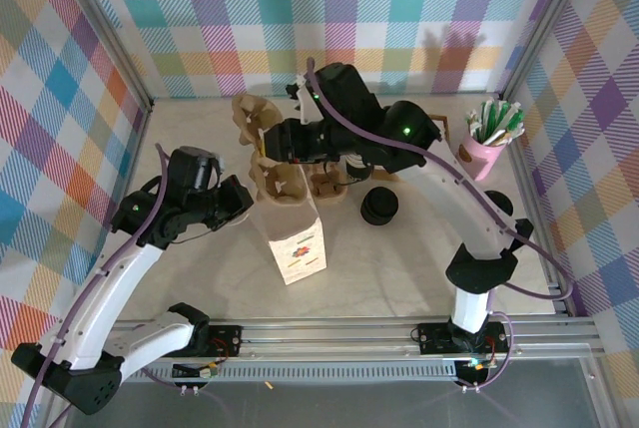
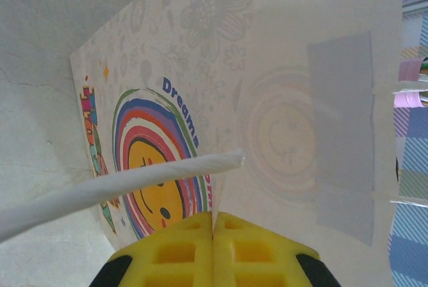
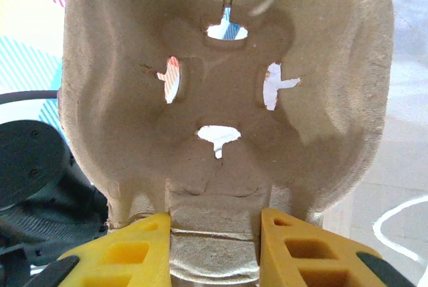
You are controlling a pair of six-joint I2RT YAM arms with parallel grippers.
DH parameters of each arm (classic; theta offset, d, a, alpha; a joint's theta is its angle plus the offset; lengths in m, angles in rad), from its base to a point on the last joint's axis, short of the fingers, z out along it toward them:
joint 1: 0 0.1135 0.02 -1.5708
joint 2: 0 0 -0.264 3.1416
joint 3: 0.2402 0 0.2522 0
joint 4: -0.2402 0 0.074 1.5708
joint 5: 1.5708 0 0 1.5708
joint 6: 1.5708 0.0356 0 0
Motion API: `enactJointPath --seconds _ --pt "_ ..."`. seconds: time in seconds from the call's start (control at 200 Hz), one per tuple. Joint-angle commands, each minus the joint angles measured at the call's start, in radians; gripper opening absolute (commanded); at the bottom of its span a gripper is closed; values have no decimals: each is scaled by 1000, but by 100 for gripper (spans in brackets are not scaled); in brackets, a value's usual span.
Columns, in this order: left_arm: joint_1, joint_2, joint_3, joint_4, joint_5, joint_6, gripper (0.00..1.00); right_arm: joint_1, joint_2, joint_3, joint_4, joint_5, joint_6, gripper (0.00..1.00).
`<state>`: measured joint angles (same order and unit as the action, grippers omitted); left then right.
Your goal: Pack the takeout coffee
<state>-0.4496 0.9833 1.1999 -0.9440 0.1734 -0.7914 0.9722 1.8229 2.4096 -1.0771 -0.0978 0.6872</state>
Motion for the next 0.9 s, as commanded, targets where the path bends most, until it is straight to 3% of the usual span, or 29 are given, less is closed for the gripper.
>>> enactJointPath --seconds 0.0,0.07,0.18,0.32,0.545,0.895 --pt "-5 -24 -26 44 14 -25 0 9 2 -30 66 5 18 31" --pt "-6 -33 -35 49 13 -31 0 8 4 -52 81 13 18 31" --pt "-6 -44 -30 42 1 -31 18 11 17 -67 87 15 15 31" --pt "-6 -59 -16 26 -17 -31 30 12 35 -72 81 25 4 31" --pt "-5 -77 0 1 -24 -31 31 15 58 -74 102 17 6 31" --pt "-6 -102 4 -65 -66 -19 26 29 84 -74 65 57 -31 31"
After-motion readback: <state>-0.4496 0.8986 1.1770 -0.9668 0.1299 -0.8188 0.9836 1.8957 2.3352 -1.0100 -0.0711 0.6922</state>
